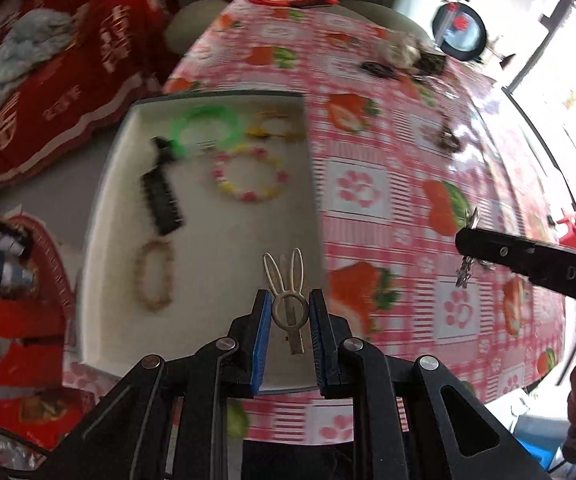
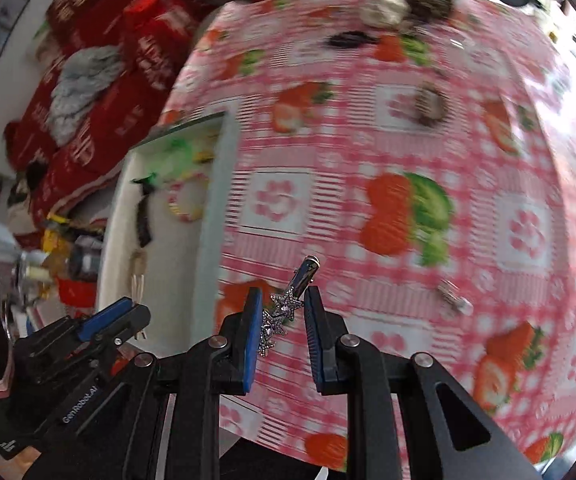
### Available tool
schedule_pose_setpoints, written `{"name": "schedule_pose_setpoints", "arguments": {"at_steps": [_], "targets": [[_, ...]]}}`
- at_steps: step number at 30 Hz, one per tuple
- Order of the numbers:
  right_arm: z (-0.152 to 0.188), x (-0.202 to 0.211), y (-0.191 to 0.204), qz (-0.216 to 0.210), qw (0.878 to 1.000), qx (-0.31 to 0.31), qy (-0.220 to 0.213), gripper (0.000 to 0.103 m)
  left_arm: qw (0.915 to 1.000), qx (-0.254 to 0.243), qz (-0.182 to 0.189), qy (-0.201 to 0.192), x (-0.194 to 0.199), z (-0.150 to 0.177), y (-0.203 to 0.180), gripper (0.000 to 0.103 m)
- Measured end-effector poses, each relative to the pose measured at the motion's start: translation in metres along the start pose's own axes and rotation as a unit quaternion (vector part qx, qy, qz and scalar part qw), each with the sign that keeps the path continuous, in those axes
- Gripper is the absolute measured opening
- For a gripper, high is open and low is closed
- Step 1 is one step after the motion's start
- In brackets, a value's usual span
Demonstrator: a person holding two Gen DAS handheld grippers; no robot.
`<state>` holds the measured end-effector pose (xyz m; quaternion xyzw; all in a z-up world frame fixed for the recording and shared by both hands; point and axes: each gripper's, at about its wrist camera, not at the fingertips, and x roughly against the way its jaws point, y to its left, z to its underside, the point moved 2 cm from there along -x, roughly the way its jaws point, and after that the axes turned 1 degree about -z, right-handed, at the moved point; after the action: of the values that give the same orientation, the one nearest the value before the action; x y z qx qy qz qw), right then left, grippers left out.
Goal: Organize jewelry
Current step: 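Carry the bunny clip and silver star clip with both grippers over the white tray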
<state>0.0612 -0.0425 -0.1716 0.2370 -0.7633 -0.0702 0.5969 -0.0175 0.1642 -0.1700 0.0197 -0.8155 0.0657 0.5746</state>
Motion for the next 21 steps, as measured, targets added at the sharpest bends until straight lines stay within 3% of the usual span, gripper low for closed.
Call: {"name": "schedule_pose_setpoints", "arguments": {"at_steps": [13, 21], "targets": [[-0.06, -0.06, 0.082, -0.041, 0.997, 0.063, 0.024, 0.023, 0.9996, 0.026, -0.007, 0.008, -0.037, -0.017, 0.043, 0.026], [-0.087, -0.107, 0.107, -0.031, 0.994, 0.088, 0.051, 0.023, 0.9996, 0.018, -0.009, 0.019, -0.059, -0.026, 0.052, 0.026]]}}
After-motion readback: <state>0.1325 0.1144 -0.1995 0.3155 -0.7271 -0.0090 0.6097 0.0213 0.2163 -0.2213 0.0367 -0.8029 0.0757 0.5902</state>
